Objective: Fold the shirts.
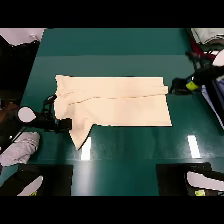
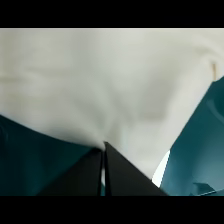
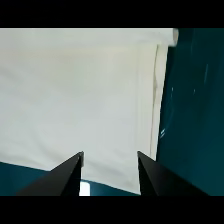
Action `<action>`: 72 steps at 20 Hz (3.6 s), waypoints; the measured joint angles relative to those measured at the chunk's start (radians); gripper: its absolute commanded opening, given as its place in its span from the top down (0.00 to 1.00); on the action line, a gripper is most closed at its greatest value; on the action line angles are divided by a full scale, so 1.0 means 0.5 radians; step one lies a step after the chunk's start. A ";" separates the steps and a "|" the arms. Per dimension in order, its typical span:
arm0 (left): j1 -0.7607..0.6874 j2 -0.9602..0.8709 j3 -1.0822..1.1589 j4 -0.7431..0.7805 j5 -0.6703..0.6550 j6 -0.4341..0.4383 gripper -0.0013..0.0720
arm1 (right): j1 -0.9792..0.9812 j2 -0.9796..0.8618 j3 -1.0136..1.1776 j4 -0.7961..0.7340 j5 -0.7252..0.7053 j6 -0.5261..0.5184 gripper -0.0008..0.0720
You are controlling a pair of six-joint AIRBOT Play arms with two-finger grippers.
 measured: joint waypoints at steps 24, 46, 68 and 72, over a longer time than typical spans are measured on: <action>0.000 0.069 0.219 0.014 -0.246 0.153 0.94 | -0.010 0.170 -0.937 -0.002 -0.337 -0.050 0.97; 0.000 0.260 0.638 0.487 -0.273 0.104 0.94 | -0.211 0.609 -0.629 0.134 -0.214 -0.030 0.97; 0.002 -0.301 0.687 0.646 0.352 0.027 0.30 | -0.179 -0.279 0.201 0.224 -0.457 -0.196 0.17; 0.001 -0.301 0.708 0.474 0.285 0.030 0.94 | -0.380 -0.314 0.183 0.243 -0.189 -0.351 0.17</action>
